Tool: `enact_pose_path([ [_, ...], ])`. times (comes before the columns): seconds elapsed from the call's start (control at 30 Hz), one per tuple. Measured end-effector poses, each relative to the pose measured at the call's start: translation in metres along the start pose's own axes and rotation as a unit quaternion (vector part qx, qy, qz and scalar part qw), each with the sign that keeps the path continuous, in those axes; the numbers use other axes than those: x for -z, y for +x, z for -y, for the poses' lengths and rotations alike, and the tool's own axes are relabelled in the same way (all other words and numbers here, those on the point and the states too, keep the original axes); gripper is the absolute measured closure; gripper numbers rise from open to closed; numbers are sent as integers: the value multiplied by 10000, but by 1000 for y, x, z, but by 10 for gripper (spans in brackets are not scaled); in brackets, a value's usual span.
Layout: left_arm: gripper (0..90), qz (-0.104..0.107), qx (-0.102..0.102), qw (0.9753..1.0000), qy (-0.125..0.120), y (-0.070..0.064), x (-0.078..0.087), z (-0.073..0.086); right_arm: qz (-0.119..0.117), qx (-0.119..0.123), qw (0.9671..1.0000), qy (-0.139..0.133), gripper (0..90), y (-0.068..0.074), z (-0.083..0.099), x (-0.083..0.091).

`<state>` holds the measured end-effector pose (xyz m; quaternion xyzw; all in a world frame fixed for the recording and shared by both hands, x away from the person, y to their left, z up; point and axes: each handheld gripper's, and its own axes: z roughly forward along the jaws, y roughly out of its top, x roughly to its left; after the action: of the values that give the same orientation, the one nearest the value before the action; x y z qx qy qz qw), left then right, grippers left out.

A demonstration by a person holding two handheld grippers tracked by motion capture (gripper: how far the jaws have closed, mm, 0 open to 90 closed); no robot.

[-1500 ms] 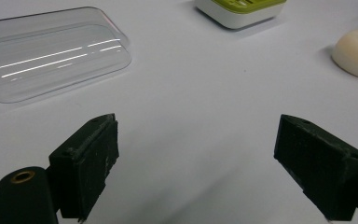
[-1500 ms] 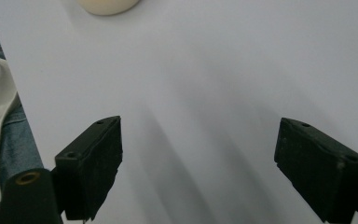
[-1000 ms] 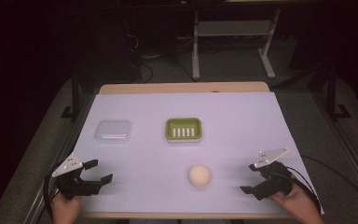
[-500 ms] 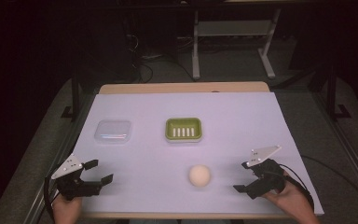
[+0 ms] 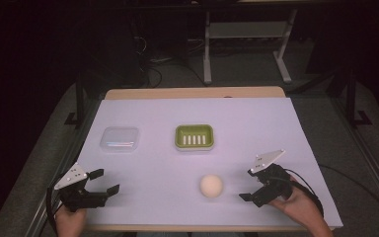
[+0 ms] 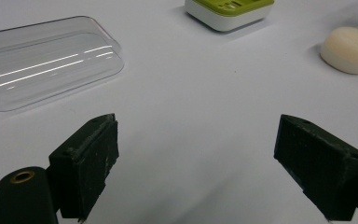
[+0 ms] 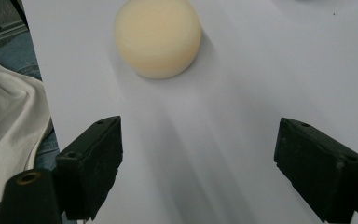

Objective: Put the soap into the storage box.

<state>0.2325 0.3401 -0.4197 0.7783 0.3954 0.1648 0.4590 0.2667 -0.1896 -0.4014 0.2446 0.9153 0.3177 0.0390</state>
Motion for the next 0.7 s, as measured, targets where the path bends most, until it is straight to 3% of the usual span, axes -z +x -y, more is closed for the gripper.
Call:
enact_pose_path([
  [0.7, 130, -33, -46, 10000, 20, -1, -1, -1, -183, 367, 9990, 189, 157, 6, -25, -17],
])
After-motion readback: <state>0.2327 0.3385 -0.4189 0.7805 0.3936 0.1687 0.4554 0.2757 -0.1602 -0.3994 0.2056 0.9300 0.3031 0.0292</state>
